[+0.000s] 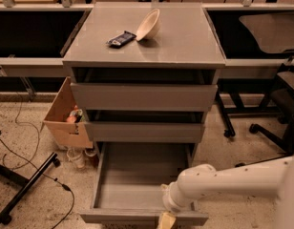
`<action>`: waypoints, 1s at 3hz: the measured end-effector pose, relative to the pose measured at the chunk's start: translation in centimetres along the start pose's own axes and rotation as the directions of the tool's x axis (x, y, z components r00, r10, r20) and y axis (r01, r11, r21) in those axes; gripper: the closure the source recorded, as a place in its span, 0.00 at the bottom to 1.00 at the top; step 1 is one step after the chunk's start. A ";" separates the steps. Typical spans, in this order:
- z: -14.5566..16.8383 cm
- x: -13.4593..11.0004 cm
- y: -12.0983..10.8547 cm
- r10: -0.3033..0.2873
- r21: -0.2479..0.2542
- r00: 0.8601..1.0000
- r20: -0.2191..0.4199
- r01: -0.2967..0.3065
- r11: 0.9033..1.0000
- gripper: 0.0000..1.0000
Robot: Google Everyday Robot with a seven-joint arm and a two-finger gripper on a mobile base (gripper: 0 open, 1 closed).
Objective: Close bottom drawer
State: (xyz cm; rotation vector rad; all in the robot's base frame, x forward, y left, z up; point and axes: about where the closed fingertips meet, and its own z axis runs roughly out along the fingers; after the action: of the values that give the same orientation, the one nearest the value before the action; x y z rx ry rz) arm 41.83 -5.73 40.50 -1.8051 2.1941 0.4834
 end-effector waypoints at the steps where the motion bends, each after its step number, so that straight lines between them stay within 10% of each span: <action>1: 3.7 -0.1 0.6 0.062 -0.012 0.997 0.044 -0.061 0.998 0.00; 3: 4.4 1.4 0.6 0.082 -0.006 0.997 -0.003 -0.082 0.997 0.00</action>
Offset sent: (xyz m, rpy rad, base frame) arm -0.0056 0.0173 -0.0343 0.0429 0.0289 -0.0578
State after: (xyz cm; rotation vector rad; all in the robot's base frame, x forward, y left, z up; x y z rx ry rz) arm 40.93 -5.05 36.04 -1.7255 2.2782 0.5054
